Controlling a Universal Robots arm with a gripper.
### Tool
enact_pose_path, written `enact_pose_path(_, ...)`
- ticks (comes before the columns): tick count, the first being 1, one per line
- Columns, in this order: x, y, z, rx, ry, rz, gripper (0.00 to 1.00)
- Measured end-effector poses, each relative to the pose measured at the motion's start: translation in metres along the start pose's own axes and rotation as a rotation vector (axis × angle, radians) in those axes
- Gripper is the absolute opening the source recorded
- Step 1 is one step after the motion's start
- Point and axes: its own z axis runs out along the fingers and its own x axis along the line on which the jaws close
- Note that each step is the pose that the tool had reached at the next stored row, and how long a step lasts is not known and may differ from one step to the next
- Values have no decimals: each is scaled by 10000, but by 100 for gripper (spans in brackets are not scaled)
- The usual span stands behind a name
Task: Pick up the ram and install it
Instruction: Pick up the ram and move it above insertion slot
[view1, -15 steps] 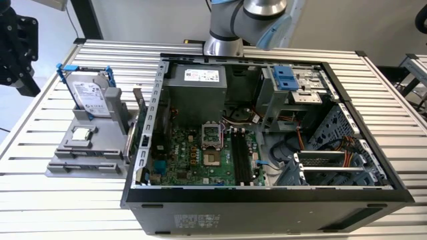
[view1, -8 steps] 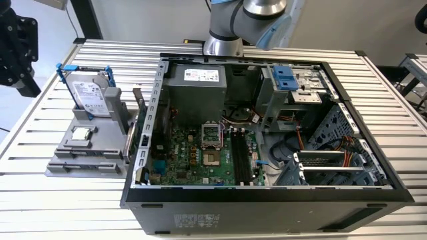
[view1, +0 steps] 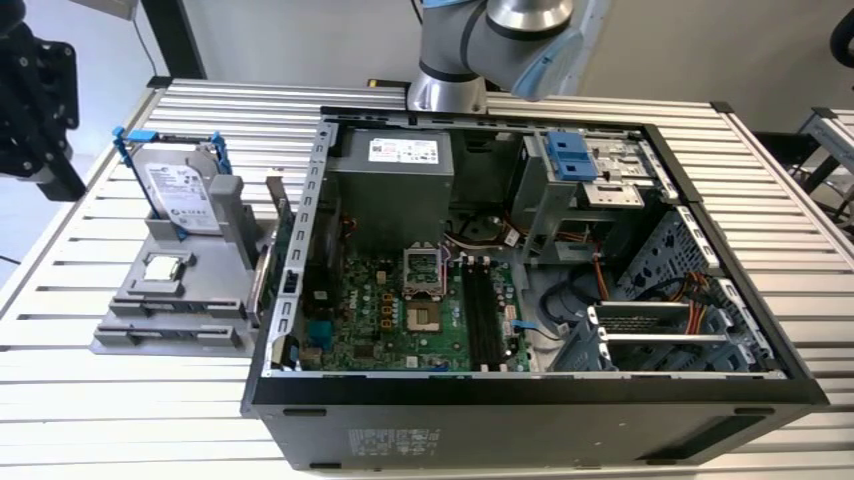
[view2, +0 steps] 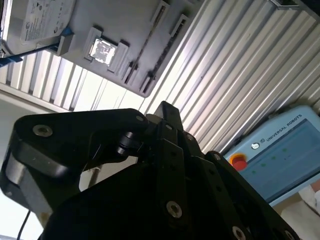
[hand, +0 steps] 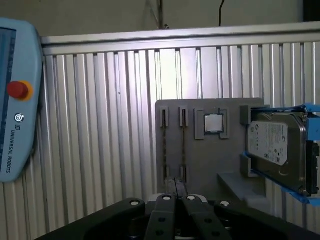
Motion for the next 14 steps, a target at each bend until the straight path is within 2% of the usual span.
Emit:
enact_pose_path(3, 0, -1, 10, 108, 74, -145, 0)
enact_pose_path(6, -1, -1, 41, 187, 75, -204, 0)
enact_pose_path(7, 0, -1, 48, 214, 65, -203, 0)
enact_pose_path(10, 2, 0, 69, 228, -95, -198, 0)
enact_pose_path(14, 2, -1, 69, 228, -100, -198, 0)
